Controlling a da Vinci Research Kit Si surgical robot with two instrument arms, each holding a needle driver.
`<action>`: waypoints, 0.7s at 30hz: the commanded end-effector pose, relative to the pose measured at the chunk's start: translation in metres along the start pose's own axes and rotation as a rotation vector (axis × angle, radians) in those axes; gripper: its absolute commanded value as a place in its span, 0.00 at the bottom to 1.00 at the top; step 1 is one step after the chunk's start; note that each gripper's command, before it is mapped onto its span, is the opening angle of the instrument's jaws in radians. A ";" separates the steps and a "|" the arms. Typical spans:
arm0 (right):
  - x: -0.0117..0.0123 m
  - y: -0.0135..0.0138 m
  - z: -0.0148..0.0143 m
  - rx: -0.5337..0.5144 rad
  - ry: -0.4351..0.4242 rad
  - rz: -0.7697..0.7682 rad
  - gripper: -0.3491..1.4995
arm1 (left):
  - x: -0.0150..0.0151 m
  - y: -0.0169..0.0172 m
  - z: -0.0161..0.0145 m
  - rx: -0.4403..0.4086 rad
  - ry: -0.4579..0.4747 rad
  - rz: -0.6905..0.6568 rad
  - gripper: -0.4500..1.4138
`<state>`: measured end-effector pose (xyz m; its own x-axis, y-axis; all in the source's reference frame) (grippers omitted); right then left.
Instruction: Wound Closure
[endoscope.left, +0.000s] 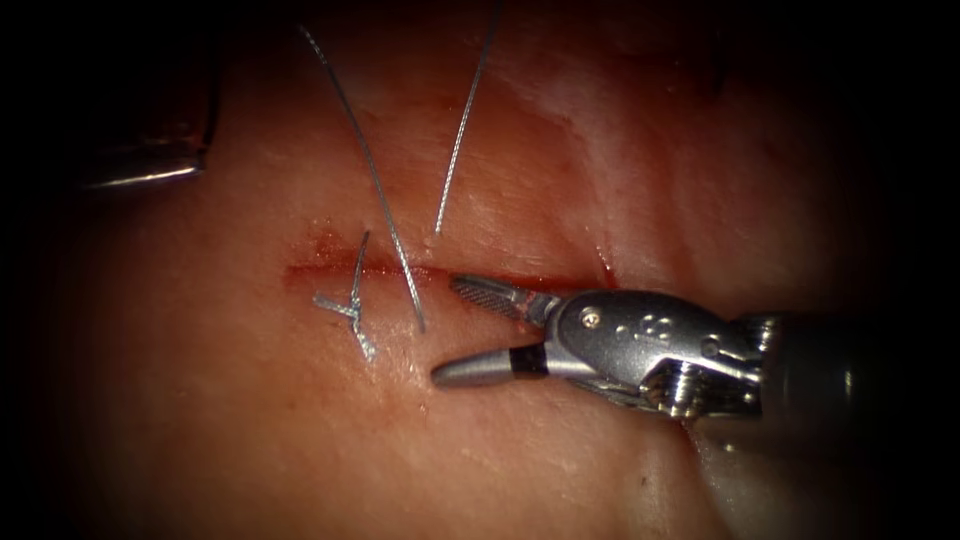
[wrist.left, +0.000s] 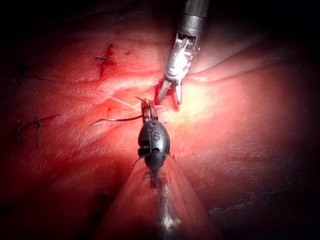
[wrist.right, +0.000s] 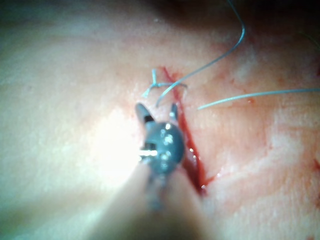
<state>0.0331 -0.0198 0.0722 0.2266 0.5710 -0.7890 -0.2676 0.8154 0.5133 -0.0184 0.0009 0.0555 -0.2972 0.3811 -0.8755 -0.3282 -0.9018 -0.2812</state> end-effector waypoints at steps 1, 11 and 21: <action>-0.0003 0.0000 0.0014 0.010 0.000 -0.002 0.69 | -0.0005 0.0001 0.0006 -0.002 0.002 -0.001 0.00; -0.0004 -0.0006 0.0033 0.073 -0.022 -0.008 0.00 | -0.0005 0.0008 0.0013 -0.026 0.012 0.001 0.00; -0.0007 -0.0039 -0.0018 0.142 -0.079 -0.015 0.00 | -0.0012 0.0017 0.0015 -0.090 0.082 0.010 0.00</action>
<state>0.0311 -0.0237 0.0688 0.3153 0.5560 -0.7690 -0.1170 0.8270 0.5499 -0.0195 -0.0007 0.0561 -0.2254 0.3566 -0.9066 -0.2430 -0.9218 -0.3022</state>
